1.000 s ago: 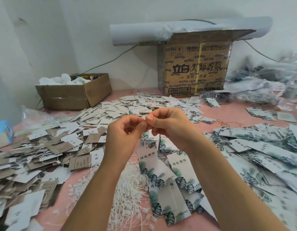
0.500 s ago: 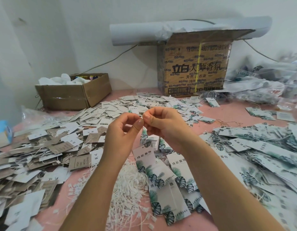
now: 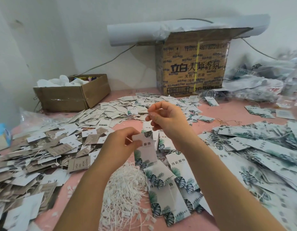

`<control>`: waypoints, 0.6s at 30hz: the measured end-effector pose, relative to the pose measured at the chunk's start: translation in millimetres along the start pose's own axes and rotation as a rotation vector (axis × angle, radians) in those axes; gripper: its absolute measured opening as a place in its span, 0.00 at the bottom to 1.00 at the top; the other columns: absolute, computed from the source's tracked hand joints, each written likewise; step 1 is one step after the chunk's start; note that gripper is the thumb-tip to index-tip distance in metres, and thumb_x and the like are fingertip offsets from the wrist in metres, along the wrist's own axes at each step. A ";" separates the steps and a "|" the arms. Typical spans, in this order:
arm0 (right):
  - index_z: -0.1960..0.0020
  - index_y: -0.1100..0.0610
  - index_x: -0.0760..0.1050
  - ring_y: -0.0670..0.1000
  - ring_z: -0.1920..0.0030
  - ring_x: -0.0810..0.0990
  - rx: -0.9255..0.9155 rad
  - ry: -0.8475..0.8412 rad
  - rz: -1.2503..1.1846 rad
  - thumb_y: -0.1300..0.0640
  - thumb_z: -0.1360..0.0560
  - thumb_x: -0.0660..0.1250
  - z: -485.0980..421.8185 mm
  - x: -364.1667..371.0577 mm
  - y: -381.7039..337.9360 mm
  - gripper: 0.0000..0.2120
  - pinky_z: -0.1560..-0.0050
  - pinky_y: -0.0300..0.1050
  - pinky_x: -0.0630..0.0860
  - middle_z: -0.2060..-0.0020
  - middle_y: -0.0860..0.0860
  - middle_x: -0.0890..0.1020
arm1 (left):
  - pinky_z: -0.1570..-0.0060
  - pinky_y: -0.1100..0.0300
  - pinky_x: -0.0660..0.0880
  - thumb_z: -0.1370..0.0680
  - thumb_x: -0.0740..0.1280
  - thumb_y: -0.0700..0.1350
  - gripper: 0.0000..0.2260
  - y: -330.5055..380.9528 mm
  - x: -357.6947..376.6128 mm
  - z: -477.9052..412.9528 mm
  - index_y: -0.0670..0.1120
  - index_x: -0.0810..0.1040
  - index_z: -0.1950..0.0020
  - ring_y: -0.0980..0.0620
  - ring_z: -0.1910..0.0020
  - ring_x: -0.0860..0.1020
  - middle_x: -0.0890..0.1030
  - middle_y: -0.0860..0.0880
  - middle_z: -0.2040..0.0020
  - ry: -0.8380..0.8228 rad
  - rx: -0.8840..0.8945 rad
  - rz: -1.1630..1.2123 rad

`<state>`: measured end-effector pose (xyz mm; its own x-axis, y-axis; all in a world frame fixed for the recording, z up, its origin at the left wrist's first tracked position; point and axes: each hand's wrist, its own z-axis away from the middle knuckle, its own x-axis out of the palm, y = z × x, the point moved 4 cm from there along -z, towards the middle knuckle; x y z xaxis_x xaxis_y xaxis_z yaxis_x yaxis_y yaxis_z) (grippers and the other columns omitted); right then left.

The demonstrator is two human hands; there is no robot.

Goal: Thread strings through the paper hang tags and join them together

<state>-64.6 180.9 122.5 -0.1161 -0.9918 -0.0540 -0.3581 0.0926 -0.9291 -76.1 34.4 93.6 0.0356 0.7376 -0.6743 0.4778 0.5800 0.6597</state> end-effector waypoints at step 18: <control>0.59 0.52 0.71 0.48 0.67 0.74 0.062 -0.181 0.532 0.59 0.21 0.60 -0.4 4.7 15.7 0.09 0.66 0.44 0.73 0.63 0.53 0.80 | 0.67 0.63 0.76 0.21 0.63 0.47 0.01 -15.9 -1.5 -1.7 0.54 0.73 0.51 0.57 0.67 0.79 0.81 0.50 0.58 0.091 -0.144 0.319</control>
<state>-71.1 177.7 107.7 -0.1031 -0.8098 -0.5777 -0.2382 0.5839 -0.7761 -85.2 24.6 84.7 0.0816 0.9133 -0.3990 0.3261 0.3538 0.8766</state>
